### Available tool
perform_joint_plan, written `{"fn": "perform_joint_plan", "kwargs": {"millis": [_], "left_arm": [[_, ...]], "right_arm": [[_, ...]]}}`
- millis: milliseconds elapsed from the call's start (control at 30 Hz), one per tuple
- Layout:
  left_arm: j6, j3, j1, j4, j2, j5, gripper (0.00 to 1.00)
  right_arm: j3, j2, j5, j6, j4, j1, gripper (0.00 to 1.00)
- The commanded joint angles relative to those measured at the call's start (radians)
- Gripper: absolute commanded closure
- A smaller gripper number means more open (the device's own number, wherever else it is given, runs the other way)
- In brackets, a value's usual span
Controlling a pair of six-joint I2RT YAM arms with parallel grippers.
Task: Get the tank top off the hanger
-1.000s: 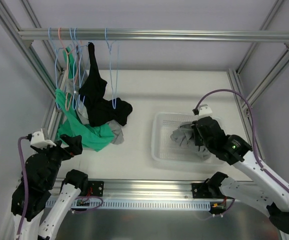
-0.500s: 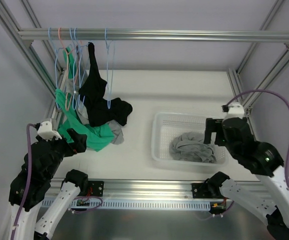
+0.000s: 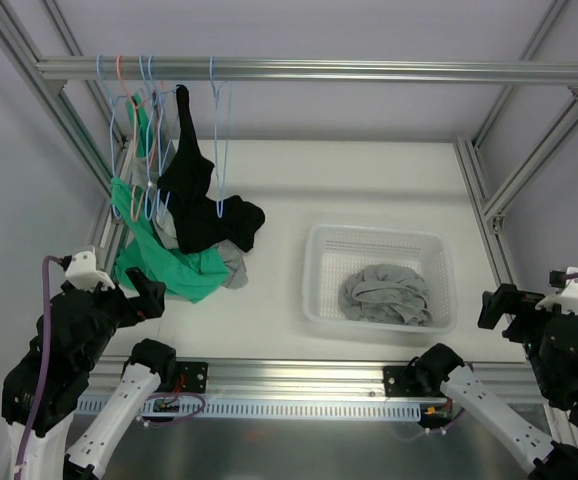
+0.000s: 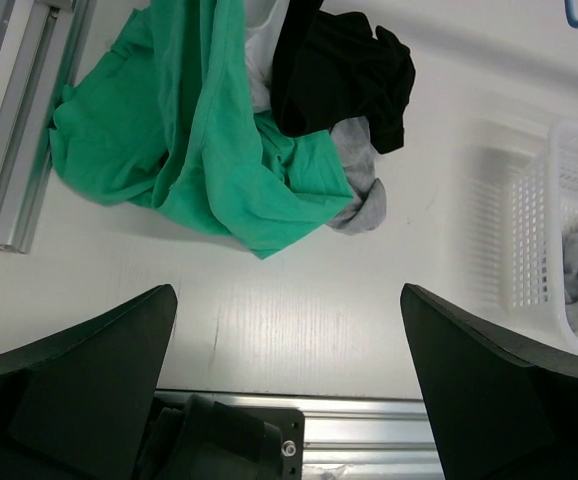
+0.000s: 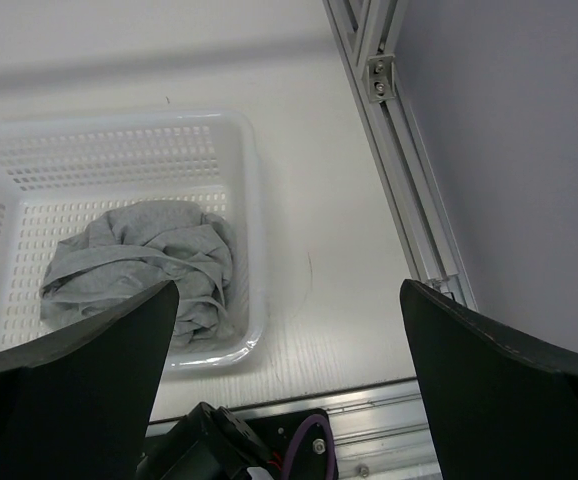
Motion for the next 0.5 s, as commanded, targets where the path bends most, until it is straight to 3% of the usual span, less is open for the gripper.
{"fn": "perform_joint_plan", "kwargs": {"millis": [0,467], "left_arm": [[-0.017,0.008,-0.005,-0.026,-0.002,-0.018,0.01],[-0.013,-0.009,-0.007,-0.011,-0.026,-0.062,0.01]], "right_arm": [[0.011,-0.009,0.071,-0.032,-0.084,-0.002,0.01],[-0.060,0.030,0.084,-0.032,-0.021,-0.002,0.00]]}}
